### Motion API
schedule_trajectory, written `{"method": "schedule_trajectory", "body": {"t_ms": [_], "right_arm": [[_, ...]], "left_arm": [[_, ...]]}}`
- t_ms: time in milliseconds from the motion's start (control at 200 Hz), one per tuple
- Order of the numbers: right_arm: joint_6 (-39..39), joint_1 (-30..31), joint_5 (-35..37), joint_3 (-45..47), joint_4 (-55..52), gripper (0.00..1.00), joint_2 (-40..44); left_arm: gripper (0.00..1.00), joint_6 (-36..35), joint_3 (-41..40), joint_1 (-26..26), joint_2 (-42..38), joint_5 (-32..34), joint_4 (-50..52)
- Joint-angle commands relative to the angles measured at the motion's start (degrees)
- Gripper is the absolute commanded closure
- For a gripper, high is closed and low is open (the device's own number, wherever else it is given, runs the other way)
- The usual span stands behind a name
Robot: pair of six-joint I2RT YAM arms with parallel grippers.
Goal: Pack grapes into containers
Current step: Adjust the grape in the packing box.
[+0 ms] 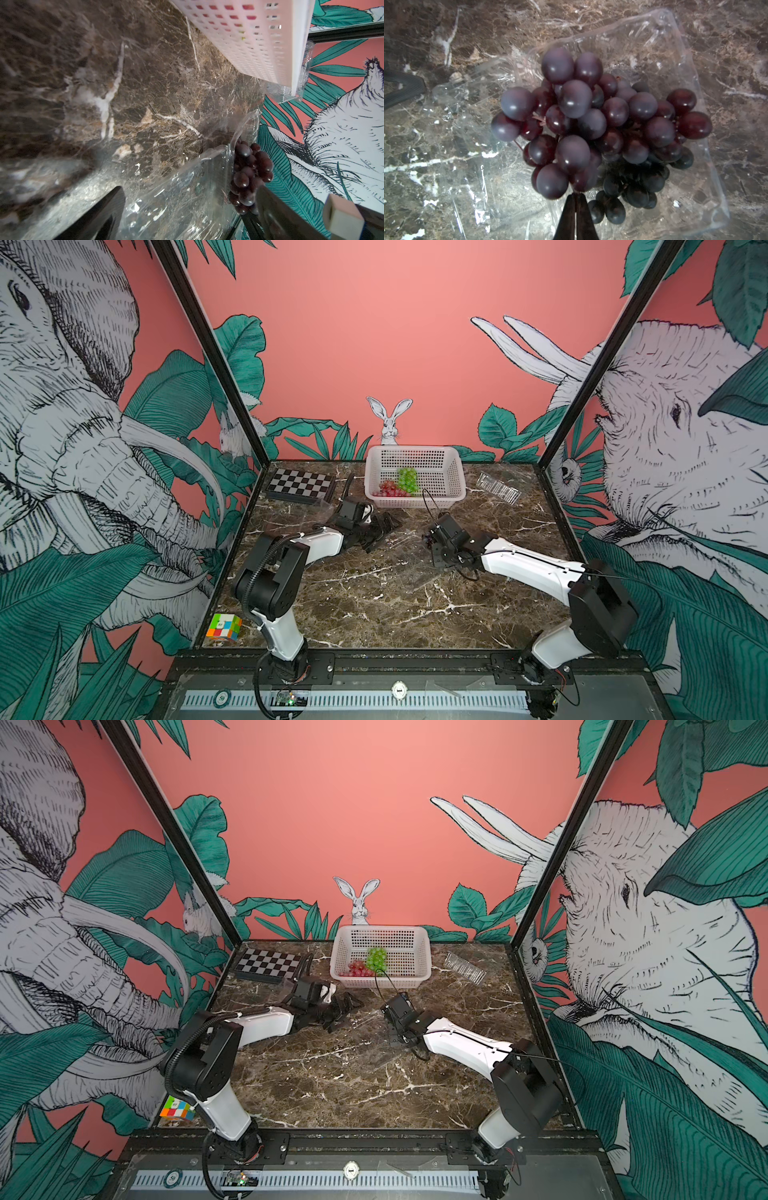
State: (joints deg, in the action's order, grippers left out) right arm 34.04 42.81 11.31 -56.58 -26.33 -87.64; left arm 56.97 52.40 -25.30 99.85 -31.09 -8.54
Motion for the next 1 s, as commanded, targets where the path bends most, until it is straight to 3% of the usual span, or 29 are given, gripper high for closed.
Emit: {"method": "schedule_trajectory", "body": {"t_ms": [0, 225, 565, 800, 995], "right_arm": [[-0.9, -1.0, -1.2, 0.8, 0.7, 1.00, 2.9], [-1.3, -2.2, -4.0, 0.4, 1.6, 1.00, 3.9], [-1.0, -4.2, -8.8, 0.4, 3.7, 1.00, 4.4], [-0.9, -5.9, -10.9, 1.0, 4.8, 1.00, 4.5], [-1.3, -7.0, -11.7, 2.3, 4.7, 1.00, 6.1]], "left_arm": [[0.00, -0.7, 0.1, 0.3, 0.7, -0.2, 0.0], [0.01, -1.1, 0.8, 0.3, 0.0, -0.2, 0.9], [0.01, -4.6, 4.5, -0.1, -10.5, 4.9, 10.6], [0.00, 0.8, 6.0, -6.4, -3.3, 1.6, 3.6], [0.00, 1.1, 4.9, -7.0, 0.3, 2.3, 1.0]]}}
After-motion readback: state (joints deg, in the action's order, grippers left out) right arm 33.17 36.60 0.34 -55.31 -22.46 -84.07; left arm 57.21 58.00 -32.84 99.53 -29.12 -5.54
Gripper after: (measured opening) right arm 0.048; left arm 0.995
